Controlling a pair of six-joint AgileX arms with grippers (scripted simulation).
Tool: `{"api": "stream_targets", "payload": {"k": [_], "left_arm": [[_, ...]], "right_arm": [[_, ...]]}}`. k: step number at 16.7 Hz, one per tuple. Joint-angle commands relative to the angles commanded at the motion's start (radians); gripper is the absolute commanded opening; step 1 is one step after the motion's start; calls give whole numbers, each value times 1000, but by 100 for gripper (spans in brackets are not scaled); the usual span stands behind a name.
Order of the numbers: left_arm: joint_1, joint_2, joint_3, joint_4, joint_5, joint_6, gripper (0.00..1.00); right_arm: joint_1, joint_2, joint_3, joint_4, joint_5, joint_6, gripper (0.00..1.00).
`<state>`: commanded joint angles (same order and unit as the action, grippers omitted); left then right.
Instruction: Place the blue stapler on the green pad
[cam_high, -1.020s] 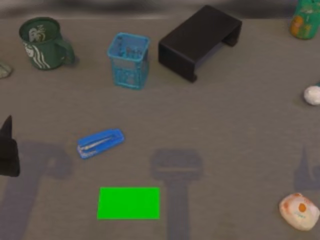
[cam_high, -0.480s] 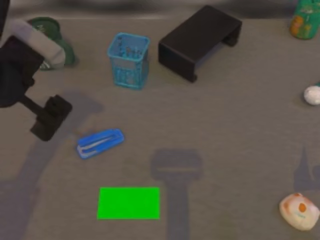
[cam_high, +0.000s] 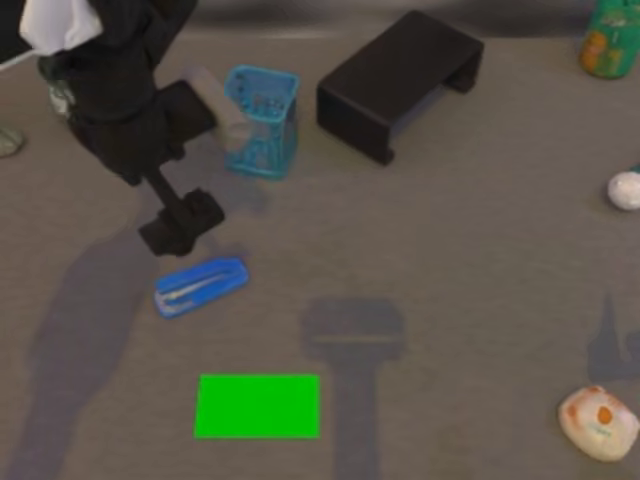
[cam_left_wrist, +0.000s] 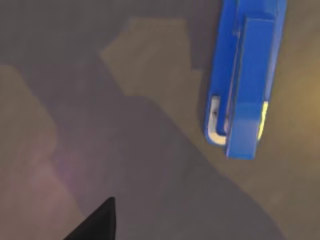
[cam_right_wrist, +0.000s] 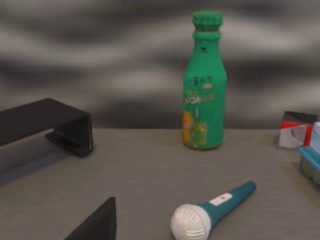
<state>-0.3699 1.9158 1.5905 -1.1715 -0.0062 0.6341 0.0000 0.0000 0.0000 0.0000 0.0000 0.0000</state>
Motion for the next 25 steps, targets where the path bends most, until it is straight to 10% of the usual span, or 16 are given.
{"api": "stream_targets", "payload": {"k": [10, 25], "left_arm": [[-18, 110, 99, -58, 2, 37, 100], [-19, 218, -145, 293, 3, 43, 92]], "right_arm": [[0, 0, 0, 0, 0, 0, 100], [0, 0, 0, 0, 0, 0, 100]]}}
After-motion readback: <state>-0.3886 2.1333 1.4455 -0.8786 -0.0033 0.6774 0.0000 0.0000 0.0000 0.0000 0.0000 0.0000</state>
